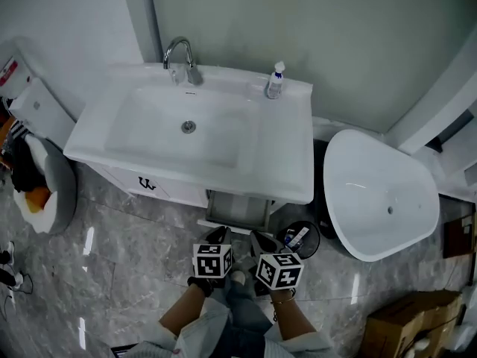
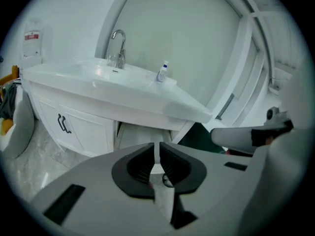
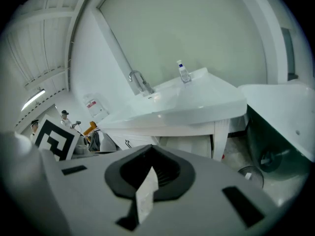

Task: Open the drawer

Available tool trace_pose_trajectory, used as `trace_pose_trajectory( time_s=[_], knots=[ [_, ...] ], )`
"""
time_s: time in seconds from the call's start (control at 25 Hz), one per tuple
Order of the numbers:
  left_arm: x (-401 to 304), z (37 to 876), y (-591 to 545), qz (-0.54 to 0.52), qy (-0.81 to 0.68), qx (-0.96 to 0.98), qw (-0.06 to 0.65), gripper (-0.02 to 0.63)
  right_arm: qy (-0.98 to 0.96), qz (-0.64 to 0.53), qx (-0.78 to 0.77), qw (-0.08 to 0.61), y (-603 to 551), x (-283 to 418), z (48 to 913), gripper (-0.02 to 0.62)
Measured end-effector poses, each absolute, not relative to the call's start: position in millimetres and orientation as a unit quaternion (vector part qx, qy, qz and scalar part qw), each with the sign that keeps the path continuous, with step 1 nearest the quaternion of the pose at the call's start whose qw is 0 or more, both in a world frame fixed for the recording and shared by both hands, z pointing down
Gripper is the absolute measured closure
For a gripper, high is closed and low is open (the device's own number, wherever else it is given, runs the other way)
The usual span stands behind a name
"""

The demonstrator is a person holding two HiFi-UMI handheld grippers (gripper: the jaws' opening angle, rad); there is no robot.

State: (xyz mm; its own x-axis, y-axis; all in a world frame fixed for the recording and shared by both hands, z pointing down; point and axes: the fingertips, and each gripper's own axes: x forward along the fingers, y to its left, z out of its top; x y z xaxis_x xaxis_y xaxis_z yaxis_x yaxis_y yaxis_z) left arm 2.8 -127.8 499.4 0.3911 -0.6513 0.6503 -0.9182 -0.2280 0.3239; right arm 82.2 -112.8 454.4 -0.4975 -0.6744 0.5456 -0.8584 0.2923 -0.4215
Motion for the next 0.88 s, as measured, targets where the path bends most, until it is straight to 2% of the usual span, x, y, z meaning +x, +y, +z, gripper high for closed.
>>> trace_pose_trajectory(
  time_s=[0.24,0.56,0.88],
  knots=[
    [-1,408,-142,0.145,-0.510,0.795,0.295,0.575,-0.828,0.299,0.465,0.095,-130,61,380,0.588],
    [-2,289,-141,0.051,-0.473,0.842,0.254,0.588,-0.879,0.216,0.409,0.116,-125,37,300,0.588],
    [4,216,-119,0.023,-0.433,0.879,0.199,0.589,-0.900,0.183,0.388,0.080,-115,34,238,0.589]
  ],
)
